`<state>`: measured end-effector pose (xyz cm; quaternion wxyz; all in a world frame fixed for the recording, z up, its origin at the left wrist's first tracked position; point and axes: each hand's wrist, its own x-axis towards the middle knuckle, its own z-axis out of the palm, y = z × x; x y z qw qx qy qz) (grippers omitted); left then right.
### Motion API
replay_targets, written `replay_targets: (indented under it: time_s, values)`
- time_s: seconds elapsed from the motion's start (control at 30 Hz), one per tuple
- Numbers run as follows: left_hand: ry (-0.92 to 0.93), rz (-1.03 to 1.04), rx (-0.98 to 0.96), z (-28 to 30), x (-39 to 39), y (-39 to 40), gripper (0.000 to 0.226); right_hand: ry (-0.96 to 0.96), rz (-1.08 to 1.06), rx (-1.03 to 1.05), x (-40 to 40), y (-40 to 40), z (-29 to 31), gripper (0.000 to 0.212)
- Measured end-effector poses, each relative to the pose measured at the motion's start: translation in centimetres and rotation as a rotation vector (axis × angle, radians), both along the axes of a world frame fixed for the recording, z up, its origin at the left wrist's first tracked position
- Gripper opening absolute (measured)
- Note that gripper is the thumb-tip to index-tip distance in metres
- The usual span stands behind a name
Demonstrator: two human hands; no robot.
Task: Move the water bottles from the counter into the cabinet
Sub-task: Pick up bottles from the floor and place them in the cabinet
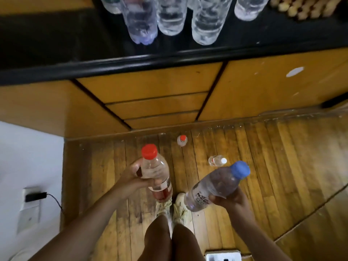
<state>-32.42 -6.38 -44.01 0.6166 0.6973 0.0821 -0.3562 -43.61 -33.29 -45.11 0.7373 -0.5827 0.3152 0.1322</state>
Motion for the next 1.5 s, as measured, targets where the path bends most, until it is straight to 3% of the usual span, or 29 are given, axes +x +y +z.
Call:
replay_targets:
  time_s: [0.17,0.27,0.37,0.47,0.77,0.9,1.1,1.2,1.23,1.3,1.43,1.5]
  values:
    - [-0.028,0.209,-0.117,9.2,-2.3,0.7,0.037,-0.089,-0.009,0.044,1.4,2.2,9.5,0.055]
    - [-0.062,0.389,-0.168,13.6,-4.3,1.8,0.031,-0.135,0.001,0.116,2.2,3.9,14.1,0.064]
    - [-0.139,0.56,-0.22,17.0,-6.1,2.9,0.02,-0.211,0.047,0.12,3.1,5.4,17.5,0.048]
    - [-0.246,0.695,-0.249,19.5,-7.2,4.8,0.026,-0.24,0.095,0.163,4.0,7.3,19.5,0.039]
    - [-0.327,0.963,-0.356,21.5,-6.2,13.6,0.028,-0.243,0.253,0.251,8.5,16.8,22.0,0.051]
    - [-0.36,0.991,-0.332,21.3,-3.5,19.0,0.03,-0.262,0.277,0.201,12.1,22.9,22.5,0.062]
    - [-0.404,0.954,-0.362,22.0,1.0,27.5,0.033,-0.303,0.224,0.203,17.3,30.8,23.2,0.055]
    - [-0.446,0.922,-0.303,22.2,4.2,30.2,0.066,-0.311,0.208,0.209,19.8,33.3,23.7,0.064]
    - [-0.455,0.937,-0.284,22.1,5.4,30.8,0.063,-0.323,0.198,0.204,20.7,34.0,23.8,0.064]
    - [-0.464,0.982,-0.241,22.2,8.0,31.6,0.045,-0.358,0.191,0.182,23.0,34.9,24.1,0.059]
    - [-0.517,0.966,-0.183,23.0,14.4,32.6,0.07,-0.46,0.207,0.126,28.9,35.9,24.5,0.04]
    - [-0.552,0.949,-0.159,23.5,17.8,32.8,0.058,-0.509,0.235,0.105,32.1,36.3,24.7,0.039]
